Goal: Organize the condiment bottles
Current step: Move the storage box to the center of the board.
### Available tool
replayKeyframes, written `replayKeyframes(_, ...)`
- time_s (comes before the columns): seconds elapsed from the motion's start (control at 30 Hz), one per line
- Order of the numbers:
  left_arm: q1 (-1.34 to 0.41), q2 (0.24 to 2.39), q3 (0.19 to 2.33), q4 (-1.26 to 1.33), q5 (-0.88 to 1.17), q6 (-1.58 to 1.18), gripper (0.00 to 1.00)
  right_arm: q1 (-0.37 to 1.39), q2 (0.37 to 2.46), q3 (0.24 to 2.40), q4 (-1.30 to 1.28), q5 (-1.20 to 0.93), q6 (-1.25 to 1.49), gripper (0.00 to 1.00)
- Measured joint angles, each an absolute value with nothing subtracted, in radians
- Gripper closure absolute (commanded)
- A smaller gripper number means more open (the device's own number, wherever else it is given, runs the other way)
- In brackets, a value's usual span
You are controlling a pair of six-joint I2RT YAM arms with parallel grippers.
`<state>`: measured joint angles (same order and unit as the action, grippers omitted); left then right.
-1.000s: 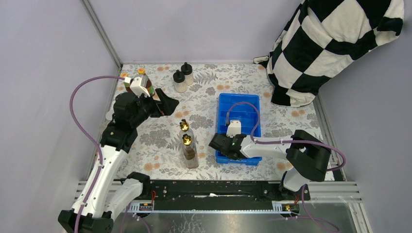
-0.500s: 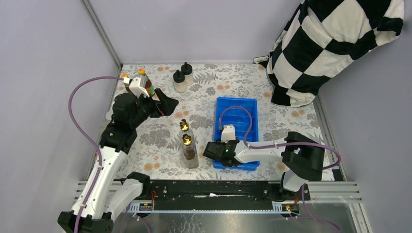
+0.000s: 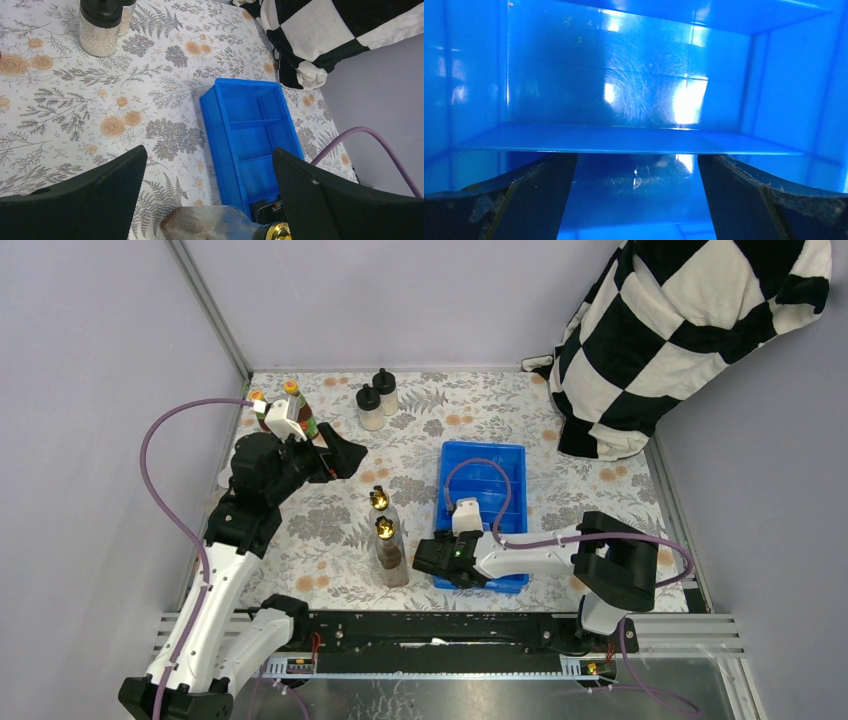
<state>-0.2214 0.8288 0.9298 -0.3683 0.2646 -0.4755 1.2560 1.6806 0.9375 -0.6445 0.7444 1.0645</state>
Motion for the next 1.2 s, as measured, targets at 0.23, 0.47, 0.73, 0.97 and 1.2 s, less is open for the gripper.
replayKeyframes(0.23,-0.221,0.830,0.930,-0.369,0.265,-0.476,0.01,1.260,1.674,0.970,-0.745,0.768,1.045,0.03)
replayKeyframes(0.47,-0.222,0.837,0.930,-0.369,0.264,-0.476,0.01,1.261,1.496,1.005,-0.810,0.786,1.005,0.04)
replayKeyframes(0.73,-0.223,0.844,0.931,-0.370,0.262,-0.476,0.01,1.133,1.299,1.053,-0.808,0.839,0.889,0.25)
replayKeyframes(0.97,-0.224,0.856,0.937,-0.375,0.257,-0.474,0.01,0.781,1.246,0.956,-0.657,0.788,0.697,0.28)
replayKeyframes(1.2,-0.224,0.867,0.937,-0.379,0.250,-0.472,0.01,0.697,1.280,0.924,-0.535,0.691,0.598,0.31)
